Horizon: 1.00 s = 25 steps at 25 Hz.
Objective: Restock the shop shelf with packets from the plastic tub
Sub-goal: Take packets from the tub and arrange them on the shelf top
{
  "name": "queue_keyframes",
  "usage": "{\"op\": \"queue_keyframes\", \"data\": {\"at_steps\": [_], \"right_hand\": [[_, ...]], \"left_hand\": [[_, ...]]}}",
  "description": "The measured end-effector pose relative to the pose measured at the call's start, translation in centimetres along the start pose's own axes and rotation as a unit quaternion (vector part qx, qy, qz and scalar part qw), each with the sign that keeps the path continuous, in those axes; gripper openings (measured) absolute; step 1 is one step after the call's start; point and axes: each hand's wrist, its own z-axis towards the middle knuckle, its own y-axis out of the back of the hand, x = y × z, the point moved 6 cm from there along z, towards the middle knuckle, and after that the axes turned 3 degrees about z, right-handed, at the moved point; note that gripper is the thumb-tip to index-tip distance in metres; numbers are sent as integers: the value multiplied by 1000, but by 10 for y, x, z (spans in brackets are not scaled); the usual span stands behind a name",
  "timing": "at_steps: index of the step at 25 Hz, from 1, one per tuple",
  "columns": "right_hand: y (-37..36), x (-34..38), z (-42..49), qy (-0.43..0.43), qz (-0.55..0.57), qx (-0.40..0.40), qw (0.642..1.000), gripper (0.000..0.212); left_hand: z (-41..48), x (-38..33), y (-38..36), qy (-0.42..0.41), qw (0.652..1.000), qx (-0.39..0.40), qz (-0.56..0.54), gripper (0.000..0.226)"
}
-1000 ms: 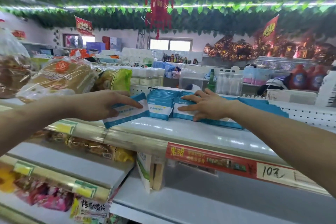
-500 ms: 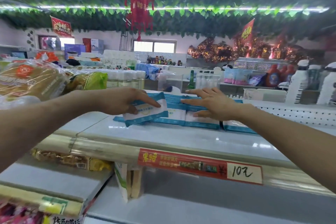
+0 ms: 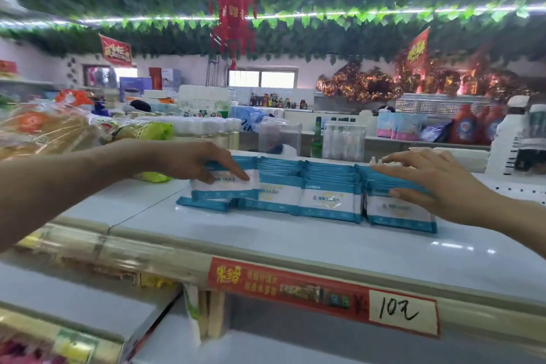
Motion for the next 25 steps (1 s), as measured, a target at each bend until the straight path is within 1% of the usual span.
{"op": "queue_keyframes", "data": {"at_steps": [2,5,7,9,13,16,19,22,25], "right_hand": [[-9,1,6,18,5,1,1000,60],[-18,16,22,48,-13,0,999,60],[-23,26,31,49,-20,-4,999,59],[-27,37,38,43,-24,-16,999,53],[-23,67,53,21,-28,-11,999,53],[-13,85,53,-6,-25,-22,999,54],[-7,104,47,-19,-27,-7,999,57],[-4,115,39,-39,-22,7,999,55],[-1,125,35,-47,-14,11,999,53]], "left_hand": [[-13,18,-12,17,1000,23,-6,70],[-24,37,-22,30,999,32,4,68],[-23,42,-26,19,999,36,11,67],[-19,50,-32,1,999,45,25,68],[-7,67,-43,-29,994,72,78,66],[2,75,-44,-75,990,47,112,68],[13,83,-47,-105,981,16,163,70],[20,84,-49,-136,963,-33,230,66],[23,88,-52,-147,941,-75,294,65]]}}
